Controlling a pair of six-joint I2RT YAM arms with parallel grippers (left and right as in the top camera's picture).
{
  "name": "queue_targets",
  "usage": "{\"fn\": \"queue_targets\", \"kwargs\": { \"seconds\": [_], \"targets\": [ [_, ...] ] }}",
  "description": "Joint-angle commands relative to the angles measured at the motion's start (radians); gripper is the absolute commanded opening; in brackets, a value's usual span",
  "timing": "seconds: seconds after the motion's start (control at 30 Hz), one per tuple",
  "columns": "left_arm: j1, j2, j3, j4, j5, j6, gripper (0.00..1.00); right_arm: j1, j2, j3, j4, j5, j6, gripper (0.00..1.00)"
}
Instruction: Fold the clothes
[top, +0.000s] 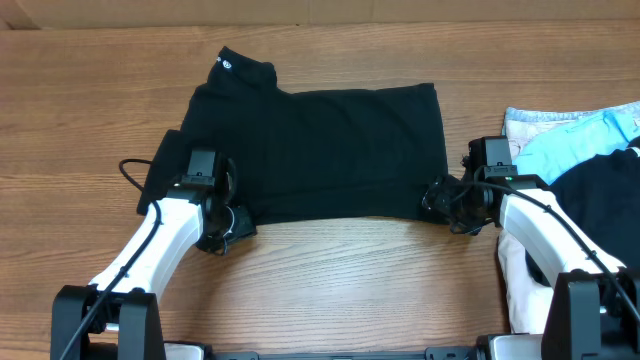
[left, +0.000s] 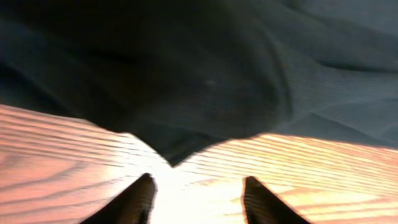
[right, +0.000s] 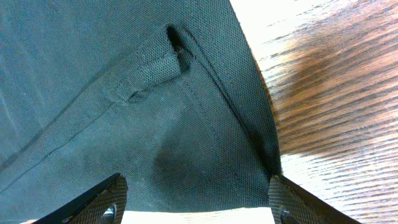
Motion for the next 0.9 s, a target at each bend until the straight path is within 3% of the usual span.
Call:
{"fn": "queue_targets", "kwargs": {
  "seconds": [0.0,0.07,0.17,0.3,0.47,0.67,0.8,0.87],
  "targets": [
    [-0.003,0.001,-0.014,-0.001,-0.091,-0.055,0.39,-0.002,0.006,0.009,-0.002,0.011,-0.005,0.77],
    [-0.003,0.001,-0.024,0.003,-0.091,-0.061,0.38,-0.002,0.006,0.009,-0.003,0.011,-0.005,0.77],
    [-0.003,0.001,-0.05,0.037,-0.093,-0.061,0.49,-0.002,0.006,0.009,-0.002,0.011,-0.005,0.77],
    [-0.003,0.001,-0.084,0.113,-0.071,-0.067,0.49,-0.002,0.006,0.009,-0.002,0.011,-0.005,0.77],
    [-0.003,0.001,-0.085,0.13,-0.092,-0.09,0.33,-0.002,0.006,0.009,-0.002,0.011,-0.005,0.78],
    [-0.003,0.001,-0.084,0.173,-0.133,-0.113,0.27,-0.002,0.006,0.009,-0.002,0.011,-0.005,0.78],
    [-0.003,0.001,-0.084,0.194,-0.084,-0.113,0.06,-0.002,0.006,0.009,-0.003,0.011,-0.005,0.78],
    [-0.003,0.001,-0.08,0.193,-0.074,-0.112,0.04,-0.002,0.006,0.009,-0.003,0.011,-0.005,0.78]
  ]
}}
